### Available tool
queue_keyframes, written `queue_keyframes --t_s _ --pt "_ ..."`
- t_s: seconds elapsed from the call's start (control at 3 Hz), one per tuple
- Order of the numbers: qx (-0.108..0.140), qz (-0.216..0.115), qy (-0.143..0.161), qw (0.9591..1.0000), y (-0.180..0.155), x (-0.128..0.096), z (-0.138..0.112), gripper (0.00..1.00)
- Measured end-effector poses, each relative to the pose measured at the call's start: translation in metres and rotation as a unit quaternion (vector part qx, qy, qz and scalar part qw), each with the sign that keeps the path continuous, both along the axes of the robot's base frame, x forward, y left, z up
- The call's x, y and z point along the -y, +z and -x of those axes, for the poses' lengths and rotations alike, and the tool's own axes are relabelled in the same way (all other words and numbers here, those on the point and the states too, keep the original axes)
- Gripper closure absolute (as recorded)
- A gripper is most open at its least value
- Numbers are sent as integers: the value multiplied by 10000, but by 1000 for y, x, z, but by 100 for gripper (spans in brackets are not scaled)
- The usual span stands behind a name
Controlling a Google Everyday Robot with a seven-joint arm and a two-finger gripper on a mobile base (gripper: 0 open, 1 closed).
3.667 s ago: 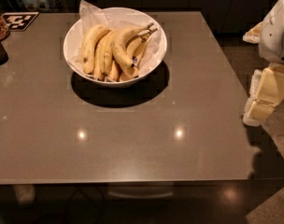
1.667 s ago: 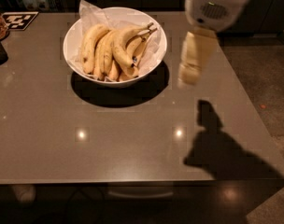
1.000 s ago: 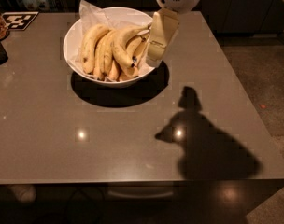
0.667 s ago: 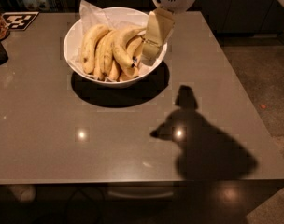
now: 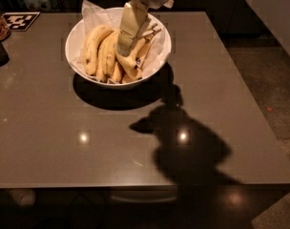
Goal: Pick banana from white bowl
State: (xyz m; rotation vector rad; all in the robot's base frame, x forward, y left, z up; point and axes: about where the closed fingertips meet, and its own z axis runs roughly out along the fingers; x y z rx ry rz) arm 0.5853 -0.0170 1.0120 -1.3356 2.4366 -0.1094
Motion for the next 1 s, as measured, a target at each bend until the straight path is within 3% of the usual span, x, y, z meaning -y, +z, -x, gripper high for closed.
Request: queue_keyframes --t_s 0.33,1.0 --pt "-49 -110 -59 9999 2 -16 -7 18" --pt "-267 -244 98 9993 -6 -49 -22 51"
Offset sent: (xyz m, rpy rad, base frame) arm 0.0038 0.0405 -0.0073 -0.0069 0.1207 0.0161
